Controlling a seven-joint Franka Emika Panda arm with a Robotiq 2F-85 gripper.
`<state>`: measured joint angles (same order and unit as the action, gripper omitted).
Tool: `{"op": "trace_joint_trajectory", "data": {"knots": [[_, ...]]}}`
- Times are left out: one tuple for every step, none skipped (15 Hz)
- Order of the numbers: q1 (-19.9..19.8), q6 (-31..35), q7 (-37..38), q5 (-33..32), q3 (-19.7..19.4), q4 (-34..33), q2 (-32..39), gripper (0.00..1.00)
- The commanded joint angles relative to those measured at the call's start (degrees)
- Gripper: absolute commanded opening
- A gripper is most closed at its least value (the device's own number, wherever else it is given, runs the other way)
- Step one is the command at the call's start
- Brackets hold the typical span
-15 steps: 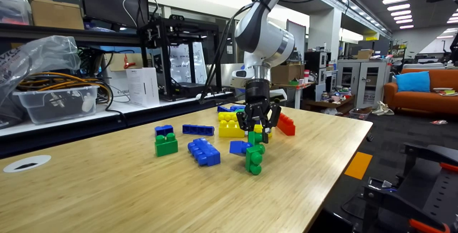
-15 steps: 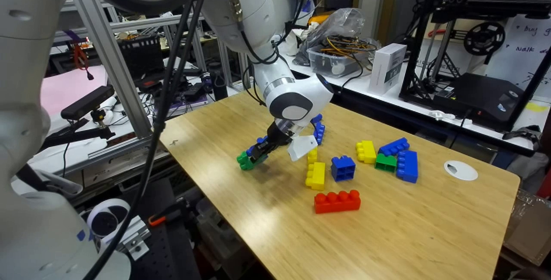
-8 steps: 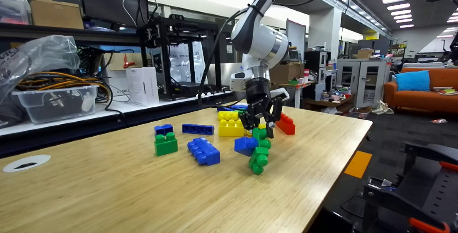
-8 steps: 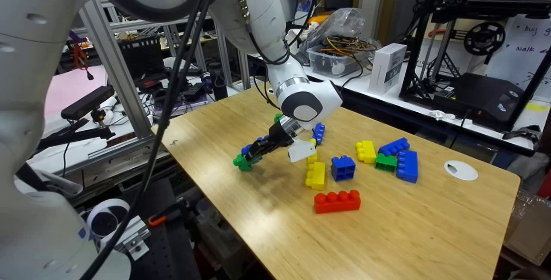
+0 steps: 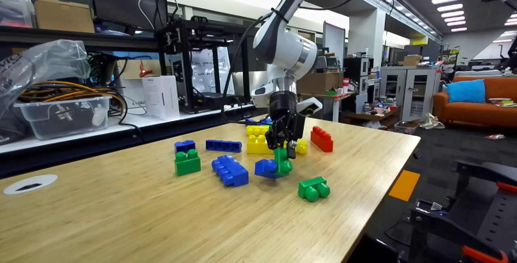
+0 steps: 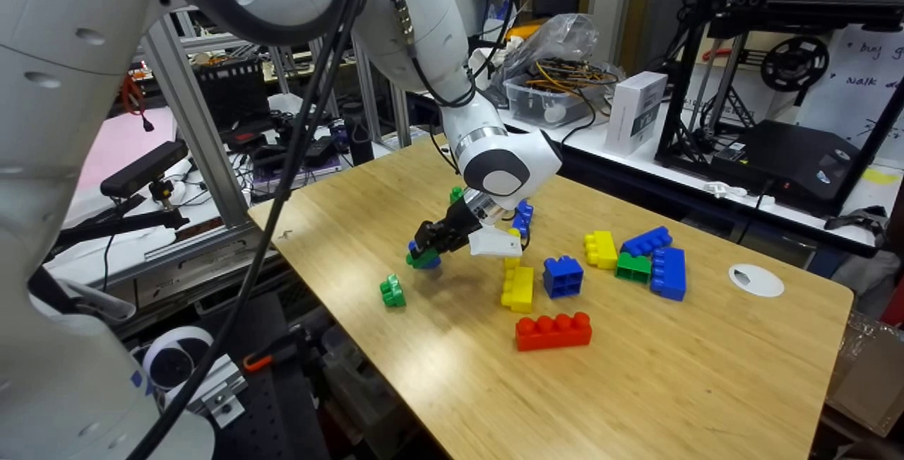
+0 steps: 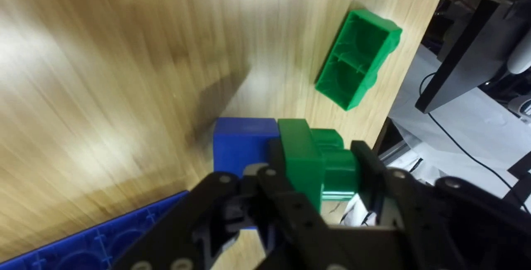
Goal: Separate the blue toy from the green toy
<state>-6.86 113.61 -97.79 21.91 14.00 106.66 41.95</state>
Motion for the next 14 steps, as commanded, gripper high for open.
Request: {"op": "trace_joint_trajectory", "data": {"knots": [[1.47,2.55,3.11,0.70,-1.05,-1.03,1.16,0.18],[1.28,3.44,2.93,1.06,-0.71,-1.03,1.25,0.18],[1.15,4.66,2.64,1.57,-0.45,-0.99,1.29,0.18],[0.94,6.64,1.92,2.64,-0.04,-0.72,1.28,0.18],[0.80,8.85,1.60,3.96,0.34,-0.42,1.24,0.18],[0.90,11.35,1.56,5.02,0.57,-0.03,1.08,0.18],[1.14,14.35,1.41,5.96,0.89,0.47,0.88,0.18],[1.22,18.10,1.12,7.18,1.41,1.01,0.78,0.18],[1.29,21.73,0.95,8.20,1.96,1.42,0.86,0.18],[1.55,25.84,0.95,8.67,2.35,1.97,1.14,0.18],[1.75,29.52,1.10,8.82,2.74,2.44,1.46,0.18],[1.95,33.25,1.41,8.78,3.08,3.30,1.58,0.18],[2.08,36.71,1.84,8.42,3.58,3.81,2.04,0.18],[2.22,39.74,2.44,7.87,3.99,4.56,2.20,0.18]]}}
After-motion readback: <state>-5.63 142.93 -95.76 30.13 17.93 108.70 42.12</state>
